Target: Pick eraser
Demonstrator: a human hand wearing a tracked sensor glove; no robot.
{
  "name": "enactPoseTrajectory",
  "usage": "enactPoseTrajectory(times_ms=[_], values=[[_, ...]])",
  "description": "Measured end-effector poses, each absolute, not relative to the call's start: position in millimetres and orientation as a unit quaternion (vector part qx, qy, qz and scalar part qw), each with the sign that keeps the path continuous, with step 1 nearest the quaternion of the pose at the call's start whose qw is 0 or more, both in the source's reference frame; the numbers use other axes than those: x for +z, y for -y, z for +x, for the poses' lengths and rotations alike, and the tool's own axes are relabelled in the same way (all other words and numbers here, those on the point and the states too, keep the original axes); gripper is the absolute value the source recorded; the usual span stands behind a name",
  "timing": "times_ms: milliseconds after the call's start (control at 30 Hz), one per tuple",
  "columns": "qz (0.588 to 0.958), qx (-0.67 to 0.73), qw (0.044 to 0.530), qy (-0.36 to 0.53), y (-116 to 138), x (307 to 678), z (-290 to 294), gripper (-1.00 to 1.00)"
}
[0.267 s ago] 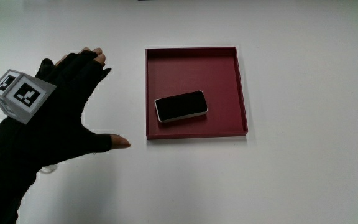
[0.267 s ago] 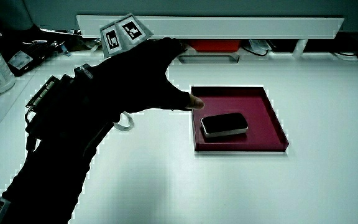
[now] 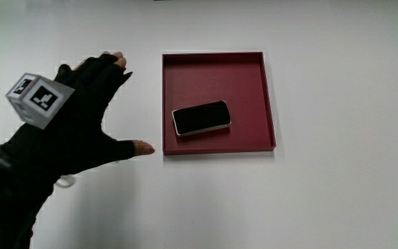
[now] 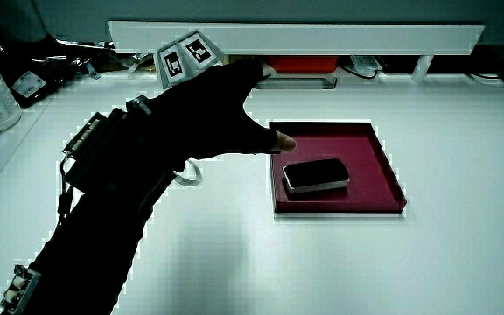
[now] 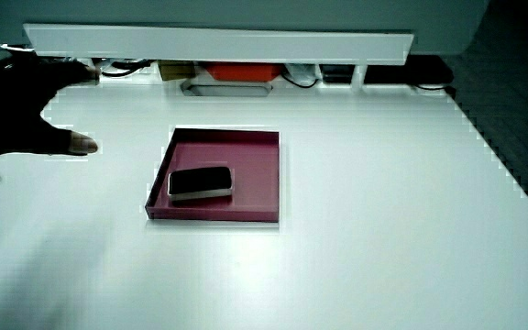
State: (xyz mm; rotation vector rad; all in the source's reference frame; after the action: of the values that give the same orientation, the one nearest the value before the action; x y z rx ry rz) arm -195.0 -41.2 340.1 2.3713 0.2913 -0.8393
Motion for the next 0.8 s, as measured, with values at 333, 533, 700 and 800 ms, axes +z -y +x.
enactPoseTrajectory(times_ms=[333,533,700,800], values=[[0.847,-0.415,0.301,-0.14,55.5,399.8,-174.7,0.0],[0.861,-0.366,0.343,-0.087,59.1,407.9,-153.4,0.0],[0.863,-0.365,0.337,-0.094,63.1,431.4,-142.0,0.0],[0.863,-0.364,0.332,-0.113,67.4,446.7,-134.1,0.0]])
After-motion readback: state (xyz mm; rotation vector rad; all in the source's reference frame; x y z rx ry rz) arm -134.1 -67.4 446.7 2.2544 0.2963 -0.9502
